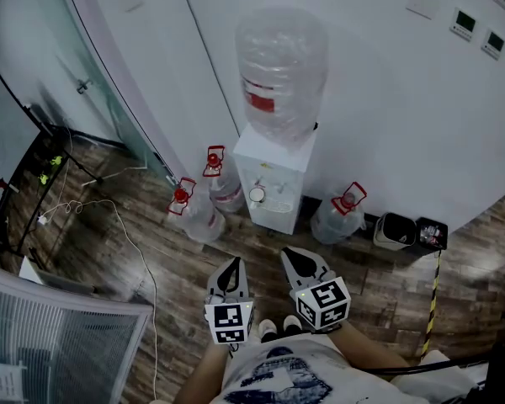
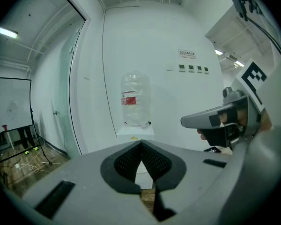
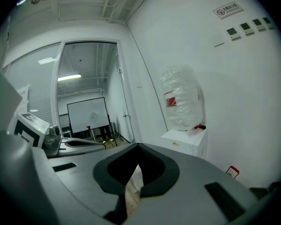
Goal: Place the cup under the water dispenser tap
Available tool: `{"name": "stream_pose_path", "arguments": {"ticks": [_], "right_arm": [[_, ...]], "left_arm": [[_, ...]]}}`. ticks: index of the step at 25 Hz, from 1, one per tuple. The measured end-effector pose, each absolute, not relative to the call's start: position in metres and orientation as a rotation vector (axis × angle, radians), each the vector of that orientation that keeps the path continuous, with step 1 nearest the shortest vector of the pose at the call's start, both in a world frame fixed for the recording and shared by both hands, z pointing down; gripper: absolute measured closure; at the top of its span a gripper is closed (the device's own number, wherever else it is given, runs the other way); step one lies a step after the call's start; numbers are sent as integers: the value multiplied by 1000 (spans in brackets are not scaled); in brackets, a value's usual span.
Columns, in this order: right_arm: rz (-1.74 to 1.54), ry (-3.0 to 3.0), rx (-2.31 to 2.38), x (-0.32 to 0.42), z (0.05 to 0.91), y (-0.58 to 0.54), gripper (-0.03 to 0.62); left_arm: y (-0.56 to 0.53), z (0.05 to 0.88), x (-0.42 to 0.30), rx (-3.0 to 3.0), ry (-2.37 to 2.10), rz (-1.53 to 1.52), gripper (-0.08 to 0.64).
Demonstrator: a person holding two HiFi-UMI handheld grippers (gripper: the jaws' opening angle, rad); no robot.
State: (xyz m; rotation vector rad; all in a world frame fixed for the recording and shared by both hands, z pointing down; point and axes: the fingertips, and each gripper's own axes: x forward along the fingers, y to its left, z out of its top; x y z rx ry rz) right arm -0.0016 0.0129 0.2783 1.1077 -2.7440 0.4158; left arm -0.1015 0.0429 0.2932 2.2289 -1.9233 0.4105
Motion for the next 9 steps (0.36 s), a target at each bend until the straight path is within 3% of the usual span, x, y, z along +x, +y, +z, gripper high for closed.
{"name": "stream_pose_path", "arguments": {"ticks": [9], "right_arm": [[425, -2739, 1106, -1, 281, 8, 574]], "left_arm": [[39, 295, -102, 2232, -1914, 424, 511]]}}
